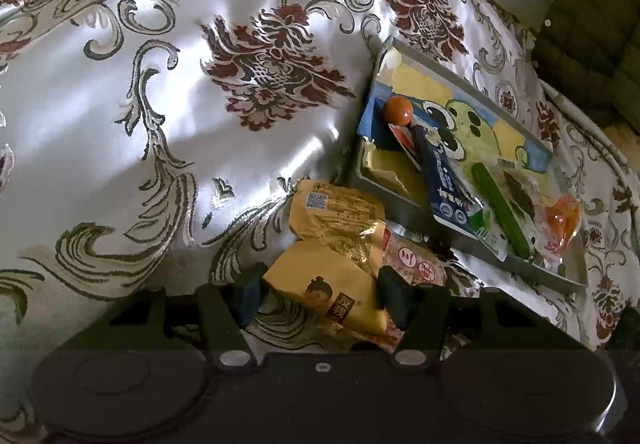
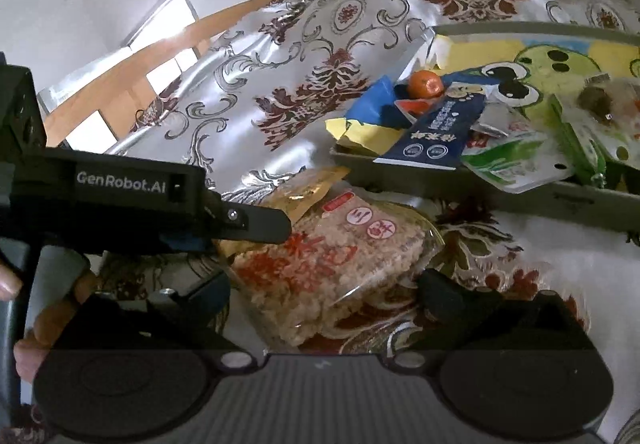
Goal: Organize snacks
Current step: 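Grasp the yellow cake packet with the left tool while the right tool grasps the puffed rice cracker bar, then lift and carry the yellow packet and rice cracker bar over the tray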
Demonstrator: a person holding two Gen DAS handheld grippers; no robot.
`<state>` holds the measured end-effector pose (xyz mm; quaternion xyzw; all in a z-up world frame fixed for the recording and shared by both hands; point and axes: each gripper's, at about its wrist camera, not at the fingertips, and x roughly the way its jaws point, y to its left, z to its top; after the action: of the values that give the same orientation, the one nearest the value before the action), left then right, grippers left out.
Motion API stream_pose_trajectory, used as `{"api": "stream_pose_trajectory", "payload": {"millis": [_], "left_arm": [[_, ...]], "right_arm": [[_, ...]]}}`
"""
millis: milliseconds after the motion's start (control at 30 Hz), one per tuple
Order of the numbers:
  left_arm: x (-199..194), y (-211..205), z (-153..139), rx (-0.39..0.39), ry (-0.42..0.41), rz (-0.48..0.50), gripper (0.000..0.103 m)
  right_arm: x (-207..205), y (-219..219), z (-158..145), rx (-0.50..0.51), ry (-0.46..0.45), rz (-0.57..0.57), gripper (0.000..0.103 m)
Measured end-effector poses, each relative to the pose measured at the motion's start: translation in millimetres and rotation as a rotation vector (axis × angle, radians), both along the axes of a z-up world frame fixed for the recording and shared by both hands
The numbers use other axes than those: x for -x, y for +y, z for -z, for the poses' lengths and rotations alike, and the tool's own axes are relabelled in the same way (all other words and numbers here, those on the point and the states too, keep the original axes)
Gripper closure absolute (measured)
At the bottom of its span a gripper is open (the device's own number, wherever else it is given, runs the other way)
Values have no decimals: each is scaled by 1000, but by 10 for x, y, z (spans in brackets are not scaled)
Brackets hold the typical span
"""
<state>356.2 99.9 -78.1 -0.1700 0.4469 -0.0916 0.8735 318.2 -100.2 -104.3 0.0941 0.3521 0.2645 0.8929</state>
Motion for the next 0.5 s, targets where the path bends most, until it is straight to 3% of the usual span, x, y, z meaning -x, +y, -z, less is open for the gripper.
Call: {"api": "stream_pose_trajectory", "payload": {"millis": [233,367,500], "left_arm": [[2,-51,-1,-26,-3,5,41],[20,-103,-9,-54,-11,21,41],[27,-97,-12,-28,-11,28,40]], "right_arm": [[55,36,-95,68,-10,29,21],[89,15,-175,113,0,30,25],[95,-121,-210,62,53,60,25]]}}
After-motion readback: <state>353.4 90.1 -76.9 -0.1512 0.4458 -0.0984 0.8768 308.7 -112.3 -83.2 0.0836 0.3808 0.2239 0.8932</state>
